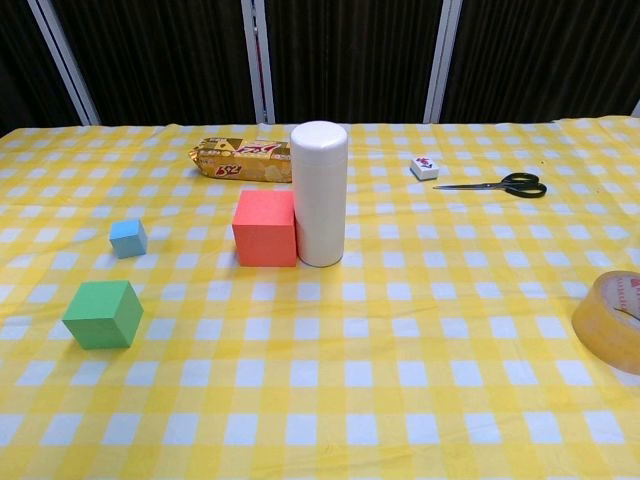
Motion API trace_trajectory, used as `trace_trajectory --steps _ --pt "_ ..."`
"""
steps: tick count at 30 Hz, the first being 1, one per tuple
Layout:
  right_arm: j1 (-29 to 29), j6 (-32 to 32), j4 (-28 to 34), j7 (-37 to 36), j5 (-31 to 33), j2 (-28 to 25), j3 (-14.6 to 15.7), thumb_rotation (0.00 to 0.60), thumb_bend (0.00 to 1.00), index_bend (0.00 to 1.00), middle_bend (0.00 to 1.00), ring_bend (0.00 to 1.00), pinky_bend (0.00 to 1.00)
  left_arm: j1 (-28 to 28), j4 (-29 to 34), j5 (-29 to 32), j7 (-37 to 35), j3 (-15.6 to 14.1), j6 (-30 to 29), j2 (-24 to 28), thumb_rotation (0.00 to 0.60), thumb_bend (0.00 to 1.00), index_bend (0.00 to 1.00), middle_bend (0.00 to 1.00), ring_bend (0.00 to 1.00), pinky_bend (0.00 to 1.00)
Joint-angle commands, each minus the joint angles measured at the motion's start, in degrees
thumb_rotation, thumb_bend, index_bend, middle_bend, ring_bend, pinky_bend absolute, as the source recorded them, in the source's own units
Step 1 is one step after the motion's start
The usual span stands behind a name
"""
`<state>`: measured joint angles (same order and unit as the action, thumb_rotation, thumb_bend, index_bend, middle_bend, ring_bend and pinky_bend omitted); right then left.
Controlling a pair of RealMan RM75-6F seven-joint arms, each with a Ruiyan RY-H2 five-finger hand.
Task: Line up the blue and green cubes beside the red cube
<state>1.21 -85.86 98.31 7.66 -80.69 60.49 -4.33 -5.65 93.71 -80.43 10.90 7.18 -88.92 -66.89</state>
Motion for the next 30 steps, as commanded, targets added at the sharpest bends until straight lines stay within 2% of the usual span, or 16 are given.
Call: trace_trajectory --steps 1,30 --pt "-0.10 -0.06 -0.02 0.19 -0.04 0.03 0.10 0.600 0.32 0.21 0.00 0.00 0.00 -0.15 0.24 0.15 0.91 -0.18 0.40 -0.11 0.600 0.07 0.14 0.00 0.00 0.00" --pt "-0.94 -0.89 0.35 -0.38 0.01 -0.39 0.11 0.600 0.32 0.21 0.00 0.00 0.00 -1.08 0.94 1.75 4.80 -0.40 2.47 -1.49 0.600 0.13 0.16 0.00 0.00 0.00"
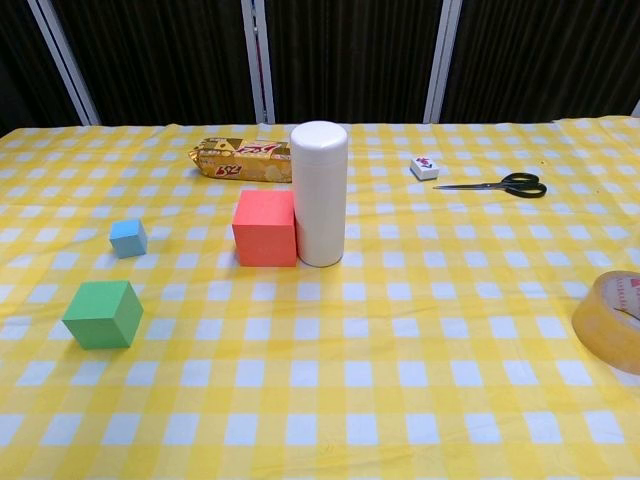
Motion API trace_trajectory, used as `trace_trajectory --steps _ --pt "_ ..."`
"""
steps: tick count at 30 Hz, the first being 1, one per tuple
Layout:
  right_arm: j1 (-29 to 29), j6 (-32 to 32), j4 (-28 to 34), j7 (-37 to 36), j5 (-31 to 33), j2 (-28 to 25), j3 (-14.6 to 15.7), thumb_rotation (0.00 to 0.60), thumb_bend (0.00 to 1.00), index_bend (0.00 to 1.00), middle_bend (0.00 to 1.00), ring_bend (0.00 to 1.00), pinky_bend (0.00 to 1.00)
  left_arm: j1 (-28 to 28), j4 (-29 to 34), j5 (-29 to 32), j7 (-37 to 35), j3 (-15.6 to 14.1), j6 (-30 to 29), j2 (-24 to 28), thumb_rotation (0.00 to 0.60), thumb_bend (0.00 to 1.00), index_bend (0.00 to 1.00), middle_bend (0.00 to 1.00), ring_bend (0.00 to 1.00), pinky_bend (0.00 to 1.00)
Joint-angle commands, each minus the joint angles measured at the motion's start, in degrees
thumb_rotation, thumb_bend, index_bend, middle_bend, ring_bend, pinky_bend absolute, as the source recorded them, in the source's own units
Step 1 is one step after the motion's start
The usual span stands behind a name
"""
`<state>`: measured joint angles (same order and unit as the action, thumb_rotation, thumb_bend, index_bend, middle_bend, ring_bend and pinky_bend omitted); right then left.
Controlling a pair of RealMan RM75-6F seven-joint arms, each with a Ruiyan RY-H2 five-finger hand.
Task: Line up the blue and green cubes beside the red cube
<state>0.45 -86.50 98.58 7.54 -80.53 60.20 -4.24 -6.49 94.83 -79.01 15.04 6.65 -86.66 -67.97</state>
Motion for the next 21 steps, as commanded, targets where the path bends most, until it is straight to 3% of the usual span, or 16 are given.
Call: trace_trajectory --steps 1,13,21 --pt "-0.27 -0.35 0.05 -0.41 -0.27 -0.12 0.09 0.600 0.32 0.21 0.00 0.00 0.00 -0.40 -0.29 0.69 1.45 0.24 0.37 -0.75 0.600 0.13 0.17 0.00 0.00 0.00" --pt "0.17 0.97 -0.01 -0.73 -0.62 -0.17 0.46 0.600 0.32 0.21 0.00 0.00 0.00 -4.52 -0.15 7.80 12.06 2.01 6.12 -4.84 0.600 0.09 0.23 0.00 0.00 0.00" --pt "0.14 0.46 0.45 -1.36 -1.84 -0.67 0.59 0.600 0.32 0.21 0.00 0.00 0.00 -6.17 2.27 10.69 23.72 1.41 4.39 -10.88 0.600 0.09 0.27 0.00 0.00 0.00"
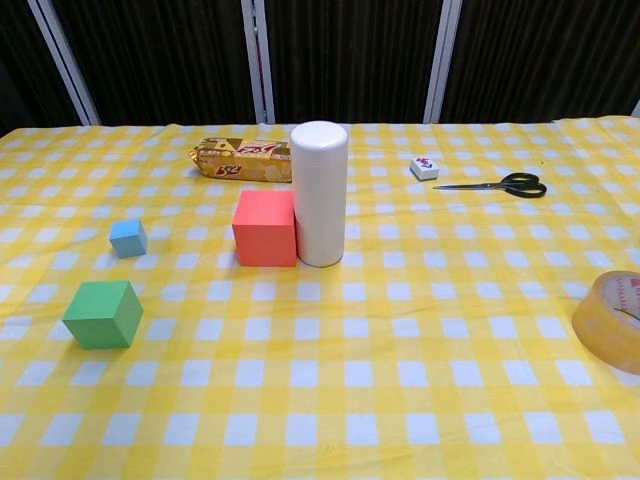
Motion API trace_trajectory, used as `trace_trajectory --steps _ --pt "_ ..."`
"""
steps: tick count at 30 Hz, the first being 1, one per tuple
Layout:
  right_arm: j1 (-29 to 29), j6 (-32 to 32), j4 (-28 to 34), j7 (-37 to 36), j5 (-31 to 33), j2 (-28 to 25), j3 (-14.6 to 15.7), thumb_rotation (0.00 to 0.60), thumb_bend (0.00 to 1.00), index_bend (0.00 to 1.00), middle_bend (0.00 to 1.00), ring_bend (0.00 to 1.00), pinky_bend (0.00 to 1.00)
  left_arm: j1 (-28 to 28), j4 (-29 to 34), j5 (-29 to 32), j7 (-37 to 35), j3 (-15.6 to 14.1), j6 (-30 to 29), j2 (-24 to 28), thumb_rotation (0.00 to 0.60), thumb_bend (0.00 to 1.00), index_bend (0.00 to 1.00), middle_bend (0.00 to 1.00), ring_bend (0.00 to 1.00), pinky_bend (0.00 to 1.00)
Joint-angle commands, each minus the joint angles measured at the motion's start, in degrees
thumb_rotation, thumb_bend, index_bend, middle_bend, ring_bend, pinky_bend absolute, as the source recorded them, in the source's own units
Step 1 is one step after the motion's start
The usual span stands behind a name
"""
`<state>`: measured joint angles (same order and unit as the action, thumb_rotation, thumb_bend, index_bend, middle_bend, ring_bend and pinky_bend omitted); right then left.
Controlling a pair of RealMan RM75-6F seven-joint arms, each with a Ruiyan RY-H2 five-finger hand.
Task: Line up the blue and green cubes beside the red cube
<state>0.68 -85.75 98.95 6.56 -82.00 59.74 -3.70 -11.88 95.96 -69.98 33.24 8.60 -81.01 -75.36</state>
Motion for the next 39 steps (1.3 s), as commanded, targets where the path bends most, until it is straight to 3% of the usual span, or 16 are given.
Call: trace_trajectory --steps 1,10,20,30,39 --pt "-0.15 -0.41 0.08 -0.53 -0.53 -0.27 0.08 0.600 0.32 0.21 0.00 0.00 0.00 -0.81 1.22 2.03 6.50 -0.64 -1.54 -4.15 0.600 0.09 0.27 0.00 0.00 0.00" --pt "-0.46 -1.15 0.38 -1.34 -1.61 -0.76 0.31 0.600 0.32 0.21 0.00 0.00 0.00 -1.33 0.54 3.89 11.98 -1.66 -2.71 -8.64 0.600 0.09 0.25 0.00 0.00 0.00" --pt "-0.43 -0.97 0.38 -1.64 -1.59 -0.92 0.30 0.600 0.32 0.21 0.00 0.00 0.00 -1.98 -2.82 3.67 12.94 -2.47 -3.15 -13.71 0.600 0.05 0.23 0.00 0.00 0.00" --pt "-0.28 -0.76 0.63 -1.43 -1.83 -1.03 0.35 0.600 0.32 0.21 0.00 0.00 0.00 -2.44 -7.24 1.93 12.34 -3.49 -3.78 -19.79 0.600 0.05 0.27 0.00 0.00 0.00" --pt "-0.11 -0.49 0.72 -1.94 -1.73 -1.37 0.23 0.600 0.32 0.21 0.00 0.00 0.00 -3.31 -8.44 1.55 15.30 -2.99 -4.55 -24.03 0.600 0.05 0.27 0.00 0.00 0.00"
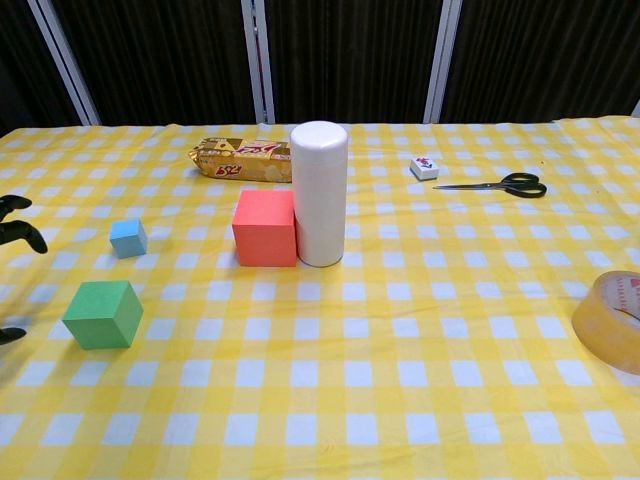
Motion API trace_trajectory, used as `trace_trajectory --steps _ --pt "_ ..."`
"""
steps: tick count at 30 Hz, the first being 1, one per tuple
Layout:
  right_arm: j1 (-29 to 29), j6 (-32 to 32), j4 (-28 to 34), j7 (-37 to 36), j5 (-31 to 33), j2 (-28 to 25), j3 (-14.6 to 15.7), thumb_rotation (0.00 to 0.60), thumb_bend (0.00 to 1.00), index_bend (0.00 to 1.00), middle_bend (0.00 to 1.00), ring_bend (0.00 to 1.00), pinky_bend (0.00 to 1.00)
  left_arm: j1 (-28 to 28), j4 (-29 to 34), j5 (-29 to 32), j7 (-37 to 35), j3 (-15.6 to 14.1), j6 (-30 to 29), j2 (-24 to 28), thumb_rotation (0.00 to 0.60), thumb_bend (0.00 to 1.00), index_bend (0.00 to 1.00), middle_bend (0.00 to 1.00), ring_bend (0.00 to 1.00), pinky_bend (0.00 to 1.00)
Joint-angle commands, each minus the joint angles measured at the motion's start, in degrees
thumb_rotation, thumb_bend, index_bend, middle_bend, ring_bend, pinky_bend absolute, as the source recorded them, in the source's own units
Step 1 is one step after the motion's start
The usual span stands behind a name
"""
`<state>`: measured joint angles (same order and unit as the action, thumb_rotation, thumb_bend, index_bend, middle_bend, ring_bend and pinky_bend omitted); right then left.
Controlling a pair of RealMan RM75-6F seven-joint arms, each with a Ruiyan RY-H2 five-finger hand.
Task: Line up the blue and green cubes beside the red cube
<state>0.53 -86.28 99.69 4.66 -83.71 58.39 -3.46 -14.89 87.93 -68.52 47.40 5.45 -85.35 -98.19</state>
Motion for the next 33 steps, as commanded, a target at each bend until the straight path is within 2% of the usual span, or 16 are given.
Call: trace_trajectory --steps 1,8,19,33 --pt "0.06 0.07 -0.02 -0.06 -0.03 -0.04 -0.02 0.600 0.32 0.21 0.00 0.00 0.00 -0.39 -0.49 0.20 1.36 0.18 -0.11 -1.59 0.600 0.05 0.27 0.00 0.00 0.00" --pt "0.17 0.02 0.03 -0.44 -0.30 -0.20 -0.08 0.600 0.32 0.21 0.00 0.00 0.00 -0.88 -2.31 0.54 3.07 -0.27 0.43 -5.05 0.600 0.05 0.28 0.00 0.00 0.00" --pt "0.30 0.10 -0.14 -0.66 -0.64 -0.27 -0.01 0.600 0.32 0.21 0.00 0.00 0.00 -0.42 -3.84 -1.13 2.97 -1.00 -0.98 -7.69 0.600 0.05 0.29 0.00 0.00 0.00" --pt "0.52 0.75 -0.16 -0.27 0.07 -0.24 -0.07 0.600 0.32 0.21 0.00 0.00 0.00 -0.78 -5.85 -1.33 1.71 0.11 -0.39 -9.96 0.600 0.08 0.30 0.00 0.00 0.00"
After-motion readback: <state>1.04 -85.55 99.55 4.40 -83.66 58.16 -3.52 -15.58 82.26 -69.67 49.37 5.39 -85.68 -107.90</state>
